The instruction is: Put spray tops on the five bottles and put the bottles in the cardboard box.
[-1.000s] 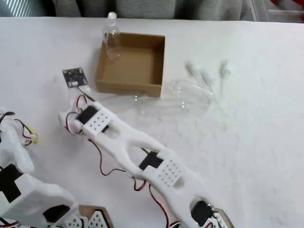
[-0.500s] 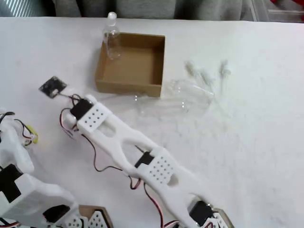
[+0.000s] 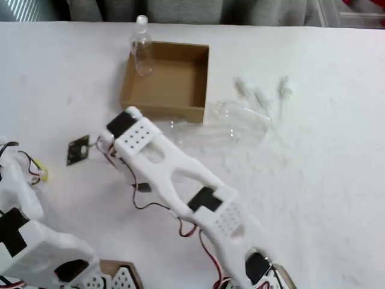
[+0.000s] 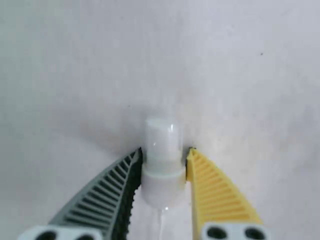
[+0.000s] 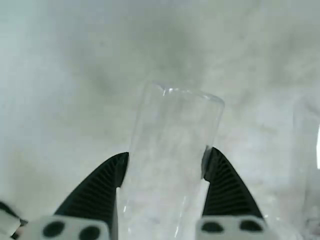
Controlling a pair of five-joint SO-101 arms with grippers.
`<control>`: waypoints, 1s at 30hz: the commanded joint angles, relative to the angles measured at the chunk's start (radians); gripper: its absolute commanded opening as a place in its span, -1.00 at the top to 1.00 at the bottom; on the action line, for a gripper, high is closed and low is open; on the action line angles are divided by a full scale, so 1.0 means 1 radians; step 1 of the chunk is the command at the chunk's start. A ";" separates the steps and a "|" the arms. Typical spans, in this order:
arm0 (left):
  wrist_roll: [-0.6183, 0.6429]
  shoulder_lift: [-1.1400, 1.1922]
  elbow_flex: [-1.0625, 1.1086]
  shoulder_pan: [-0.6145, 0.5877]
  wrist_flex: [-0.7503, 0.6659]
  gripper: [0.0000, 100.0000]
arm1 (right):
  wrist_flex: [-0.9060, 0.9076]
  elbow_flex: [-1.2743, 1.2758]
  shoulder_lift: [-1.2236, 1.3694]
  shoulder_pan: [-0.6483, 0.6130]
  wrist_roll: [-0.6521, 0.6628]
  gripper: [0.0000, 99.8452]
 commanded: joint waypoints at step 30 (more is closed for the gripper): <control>0.008 0.024 -0.034 0.015 -0.018 0.73 | -0.246 0.925 -0.438 0.404 0.623 0.88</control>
